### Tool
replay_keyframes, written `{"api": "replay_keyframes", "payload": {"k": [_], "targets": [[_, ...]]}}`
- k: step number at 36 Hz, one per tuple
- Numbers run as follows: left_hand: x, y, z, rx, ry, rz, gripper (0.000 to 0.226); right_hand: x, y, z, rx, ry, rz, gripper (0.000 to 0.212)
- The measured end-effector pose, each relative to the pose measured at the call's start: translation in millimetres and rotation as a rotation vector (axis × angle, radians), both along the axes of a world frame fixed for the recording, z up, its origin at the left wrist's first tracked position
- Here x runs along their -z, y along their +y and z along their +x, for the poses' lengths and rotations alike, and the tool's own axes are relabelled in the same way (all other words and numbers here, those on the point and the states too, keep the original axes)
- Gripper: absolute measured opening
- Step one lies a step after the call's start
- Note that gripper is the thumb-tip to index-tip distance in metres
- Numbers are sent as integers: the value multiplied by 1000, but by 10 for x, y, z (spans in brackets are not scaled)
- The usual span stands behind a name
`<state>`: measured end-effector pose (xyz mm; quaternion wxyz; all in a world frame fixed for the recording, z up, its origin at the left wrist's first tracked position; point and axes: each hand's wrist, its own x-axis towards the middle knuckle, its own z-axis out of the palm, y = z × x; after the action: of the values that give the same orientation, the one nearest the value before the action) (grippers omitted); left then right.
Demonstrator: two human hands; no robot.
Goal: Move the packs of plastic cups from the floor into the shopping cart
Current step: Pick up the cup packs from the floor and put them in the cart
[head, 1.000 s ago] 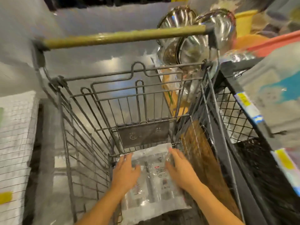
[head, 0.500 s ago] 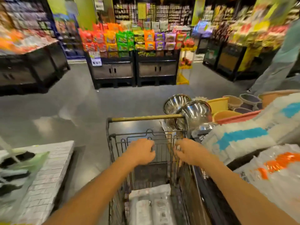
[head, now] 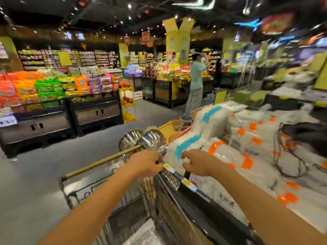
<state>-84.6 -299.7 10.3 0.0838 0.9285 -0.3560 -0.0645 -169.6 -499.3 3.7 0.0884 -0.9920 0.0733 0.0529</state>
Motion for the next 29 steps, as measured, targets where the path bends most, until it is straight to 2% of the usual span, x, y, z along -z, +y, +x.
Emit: {"api": "replay_keyframes", "payload": {"k": [5,12,20,25,29], "targets": [[-69,-201,-472,172,-21,12,42,-51,-34,-963,215,-23,-5,43],[-93,-568,-1472,430,89,-38,32,-80,-8,-2444,509,-11,7,45],[-226,-1091,-2836,744,31,-35,36,-218,89,-4188,790,-31,0,41],[-277,-1292,-3833,948,-16,-33,35,-282,237,-5321,950,-24,0,47],[-286,-1453,-4708,1074,-42,-41,35,-302,454,-6251,1105,-41,2,30]]}}
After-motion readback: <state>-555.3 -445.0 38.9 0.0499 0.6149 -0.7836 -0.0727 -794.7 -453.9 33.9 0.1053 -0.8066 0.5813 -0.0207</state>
